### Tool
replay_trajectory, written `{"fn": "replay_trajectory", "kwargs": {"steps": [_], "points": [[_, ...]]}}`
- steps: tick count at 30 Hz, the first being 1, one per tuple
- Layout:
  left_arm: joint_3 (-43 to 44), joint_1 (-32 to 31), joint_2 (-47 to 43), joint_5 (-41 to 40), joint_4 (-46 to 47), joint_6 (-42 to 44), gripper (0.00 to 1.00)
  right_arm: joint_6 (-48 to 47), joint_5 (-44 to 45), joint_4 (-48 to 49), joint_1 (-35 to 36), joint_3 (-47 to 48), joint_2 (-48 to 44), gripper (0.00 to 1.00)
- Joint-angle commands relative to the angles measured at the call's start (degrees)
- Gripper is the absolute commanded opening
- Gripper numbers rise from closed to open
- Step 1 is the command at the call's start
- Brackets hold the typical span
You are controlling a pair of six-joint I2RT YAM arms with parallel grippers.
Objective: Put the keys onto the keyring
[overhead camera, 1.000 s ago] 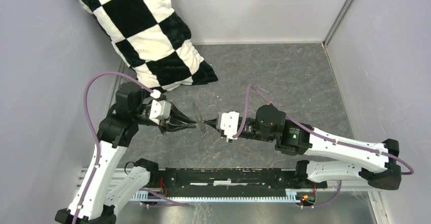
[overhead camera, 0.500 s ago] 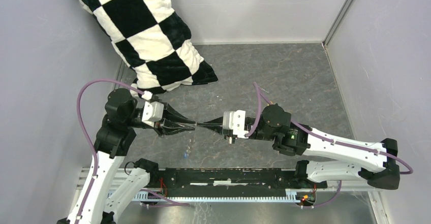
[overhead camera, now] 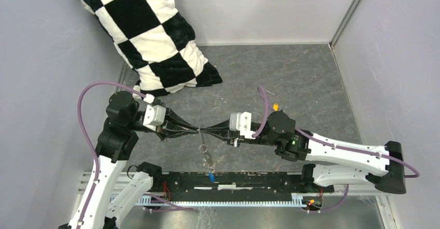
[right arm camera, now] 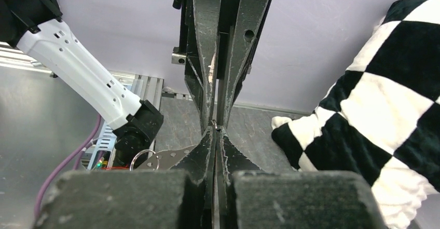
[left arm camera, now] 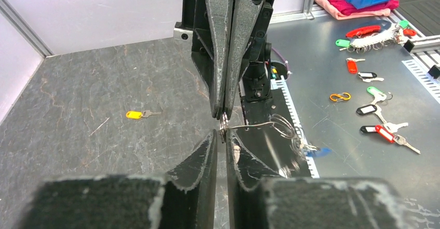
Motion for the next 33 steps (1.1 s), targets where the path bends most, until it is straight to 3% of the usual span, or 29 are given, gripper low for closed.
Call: {"fn": "replay_trajectory", "kwargs": {"steps": [1,5,9,16,19,23,27,29,33], "points": [[1.9,-0.1,-0.6,2.0,1.7,-2.1,0.14,2.7,0.4,8.4,-0.3,-0.3,0.0,0.0],[1.0,-0.1,-1.2,2.3,1.7,-1.9,0.09,3.2,1.0,9.4,-0.3,-0.7,-0.3,0.0],[0.3,-0.1,-2.0,3.1,1.7,-1.0,0.17,3.7,0.7,10.1,-0.4,-0.9,-0.3,0.0],[0.6,-0.1,-2.0,3.7,1.7,-0.7,0.2,5.3,-0.5,12.0,-0.3,-1.4,0.5,0.0],[0.6,-0.1,-2.0,3.6,1.8,-0.4,0.16,5.6,-0.7,12.7,-0.4,-1.6,0.5,0.0],[0.8,-0.1,-2.1,3.0,1.7,0.4,0.02,6.1,-1.3,13.0,-0.3,-1.7,0.6,0.0],[0.3,-0.1,-3.3,2.0,1.8,3.0,0.02,6.0,-1.7,11.5,-0.4,-2.2,-0.2,0.0],[-0.3,-0.1,-5.1,1.0,0.3,8.8,0.02,4.9,-1.9,9.0,-0.3,-2.2,-1.2,0.14],[-1.6,-0.1,-8.8,-0.3,-4.9,29.5,0.02,1.2,-0.2,1.5,-0.4,-1.7,-4.2,0.38]]}}
